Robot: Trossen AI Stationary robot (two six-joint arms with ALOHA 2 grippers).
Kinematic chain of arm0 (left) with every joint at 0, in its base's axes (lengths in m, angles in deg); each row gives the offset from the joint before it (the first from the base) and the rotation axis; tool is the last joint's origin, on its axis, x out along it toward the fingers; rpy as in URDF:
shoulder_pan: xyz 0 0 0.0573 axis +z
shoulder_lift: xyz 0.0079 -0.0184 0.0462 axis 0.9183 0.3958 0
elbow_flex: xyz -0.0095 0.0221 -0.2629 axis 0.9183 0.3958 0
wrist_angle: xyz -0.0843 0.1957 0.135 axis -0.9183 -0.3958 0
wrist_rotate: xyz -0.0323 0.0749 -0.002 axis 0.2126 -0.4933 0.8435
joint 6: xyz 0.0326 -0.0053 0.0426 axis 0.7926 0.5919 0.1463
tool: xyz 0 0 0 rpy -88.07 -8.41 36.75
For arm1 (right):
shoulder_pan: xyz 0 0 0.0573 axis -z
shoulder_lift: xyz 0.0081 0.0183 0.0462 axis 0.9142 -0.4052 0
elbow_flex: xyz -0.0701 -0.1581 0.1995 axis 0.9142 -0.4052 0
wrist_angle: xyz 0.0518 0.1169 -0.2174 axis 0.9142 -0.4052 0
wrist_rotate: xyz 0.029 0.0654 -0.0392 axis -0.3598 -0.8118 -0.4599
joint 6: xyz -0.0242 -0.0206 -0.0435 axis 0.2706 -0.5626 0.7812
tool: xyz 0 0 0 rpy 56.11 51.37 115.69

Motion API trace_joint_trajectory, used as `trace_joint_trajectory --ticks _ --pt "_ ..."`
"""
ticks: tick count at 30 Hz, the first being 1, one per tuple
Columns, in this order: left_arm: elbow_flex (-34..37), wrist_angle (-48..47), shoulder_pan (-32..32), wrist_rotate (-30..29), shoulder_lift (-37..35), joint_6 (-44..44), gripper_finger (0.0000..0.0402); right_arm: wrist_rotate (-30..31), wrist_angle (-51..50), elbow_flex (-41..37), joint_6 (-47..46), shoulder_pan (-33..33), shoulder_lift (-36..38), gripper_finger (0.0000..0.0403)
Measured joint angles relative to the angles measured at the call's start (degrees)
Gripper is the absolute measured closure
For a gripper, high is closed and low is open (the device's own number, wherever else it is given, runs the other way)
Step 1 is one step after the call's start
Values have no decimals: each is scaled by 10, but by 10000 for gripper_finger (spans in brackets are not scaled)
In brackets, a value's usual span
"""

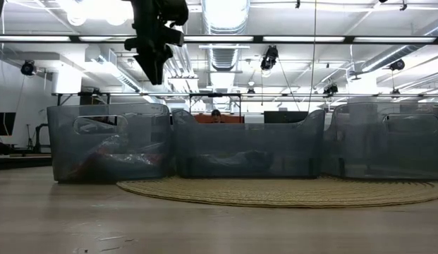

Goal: Pick and place Granola Bars by type
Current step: Put the blue granola bar into the center black bin

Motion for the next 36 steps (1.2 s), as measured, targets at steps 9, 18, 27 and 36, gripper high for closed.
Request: trace_joint_trajectory --ticks 9,18,27,36 --pt "0 8 0 2 0 -27 255 1 0 0 0 0 0 394" --pt "0 6 0 39 0 -64 255 1 0 -1 0 0 -5 394" --pt "0 6 1 47 0 -68 255 1 0 -1 0 0 -16 394" --pt "49 9 2 97 8 -37 254 1 0 -1 0 0 -16 394"
